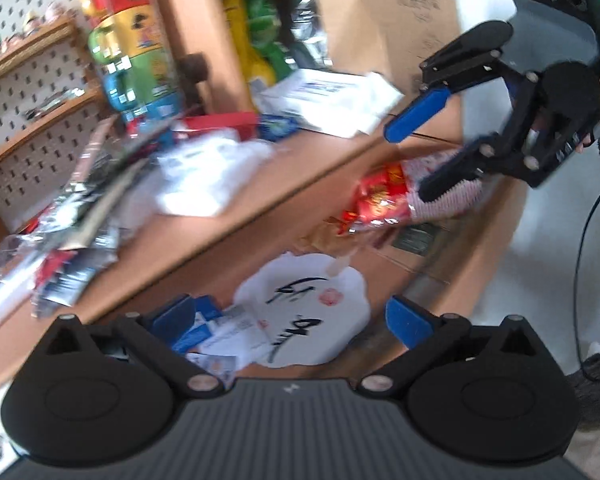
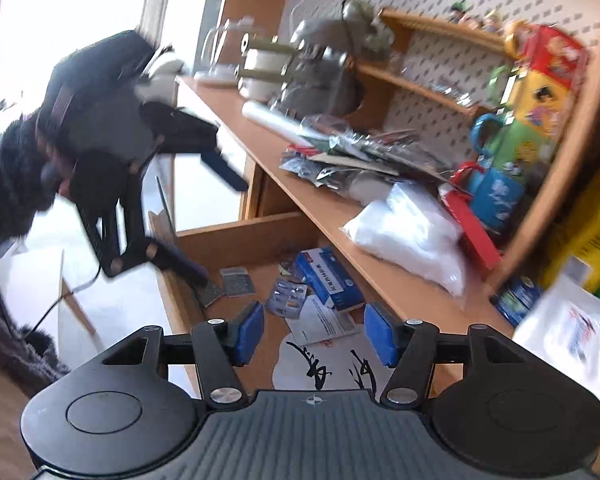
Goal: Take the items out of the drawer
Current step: 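Lower both tools down into the open drawer over the papers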
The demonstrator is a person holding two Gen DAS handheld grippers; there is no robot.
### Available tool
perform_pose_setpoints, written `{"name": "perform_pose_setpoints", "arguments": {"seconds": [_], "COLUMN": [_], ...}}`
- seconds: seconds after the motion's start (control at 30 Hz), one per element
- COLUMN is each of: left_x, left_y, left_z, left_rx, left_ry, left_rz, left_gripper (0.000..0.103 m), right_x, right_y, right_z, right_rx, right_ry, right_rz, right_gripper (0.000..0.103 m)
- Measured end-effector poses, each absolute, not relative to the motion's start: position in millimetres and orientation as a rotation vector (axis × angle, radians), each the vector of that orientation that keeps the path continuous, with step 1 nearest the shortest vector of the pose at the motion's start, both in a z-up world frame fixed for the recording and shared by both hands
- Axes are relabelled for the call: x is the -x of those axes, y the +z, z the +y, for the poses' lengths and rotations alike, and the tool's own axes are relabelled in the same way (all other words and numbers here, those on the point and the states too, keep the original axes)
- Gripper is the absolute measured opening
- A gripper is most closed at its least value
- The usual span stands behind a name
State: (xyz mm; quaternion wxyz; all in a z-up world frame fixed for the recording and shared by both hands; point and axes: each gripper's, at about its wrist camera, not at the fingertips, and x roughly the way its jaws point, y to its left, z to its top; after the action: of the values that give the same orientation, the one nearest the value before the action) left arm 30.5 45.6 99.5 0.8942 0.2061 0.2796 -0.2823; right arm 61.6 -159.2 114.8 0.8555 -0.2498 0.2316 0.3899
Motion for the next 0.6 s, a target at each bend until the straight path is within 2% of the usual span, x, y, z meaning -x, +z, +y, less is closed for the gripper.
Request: {"name": "perform_pose_setpoints", "arguments": {"seconds": [0.23, 0.27, 0.4, 0.43, 0.47, 0.53, 0.57, 0.6], "left_x": [-96, -101, -113, -114, -114, -117, -119, -121], "left_y": [105, 101, 87, 84, 81, 75, 72, 69], "left_z": [61, 61, 53, 50, 46, 39, 36, 33], "left_rx": [-0.387, -0.392, -0.446, -0.474, -0.501, -0.553, -0.575, -0.599], "left_ry": [-0.519, -0.519, -0.543, -0.558, -0.577, -0.623, -0.649, -0.671], "left_rz": [0.808, 0.831, 0.881, 0.876, 0.878, 0.894, 0.904, 0.913], "left_gripper": [0.103, 0.103, 0.103, 0.099, 0.094, 0.066, 0.057, 0.037], "right_x": [-115, -120, -131, -133, -135, -140, -143, -144], "right_y": [98, 92, 68, 62, 57, 49, 47, 45], "right_z": [-115, -110, -102, -100, -100, -99, -100, -102], "right_rx": [0.637, 0.648, 0.701, 0.712, 0.724, 0.731, 0.734, 0.740], "right_ry": [0.916, 0.927, 0.957, 0.962, 0.974, 0.986, 0.992, 0.999], "right_rz": [0.597, 0.618, 0.685, 0.701, 0.712, 0.740, 0.755, 0.763], "right_gripper": [0.052, 0.046, 0.032, 0.023, 0.015, 0.007, 0.003, 0.002]}}
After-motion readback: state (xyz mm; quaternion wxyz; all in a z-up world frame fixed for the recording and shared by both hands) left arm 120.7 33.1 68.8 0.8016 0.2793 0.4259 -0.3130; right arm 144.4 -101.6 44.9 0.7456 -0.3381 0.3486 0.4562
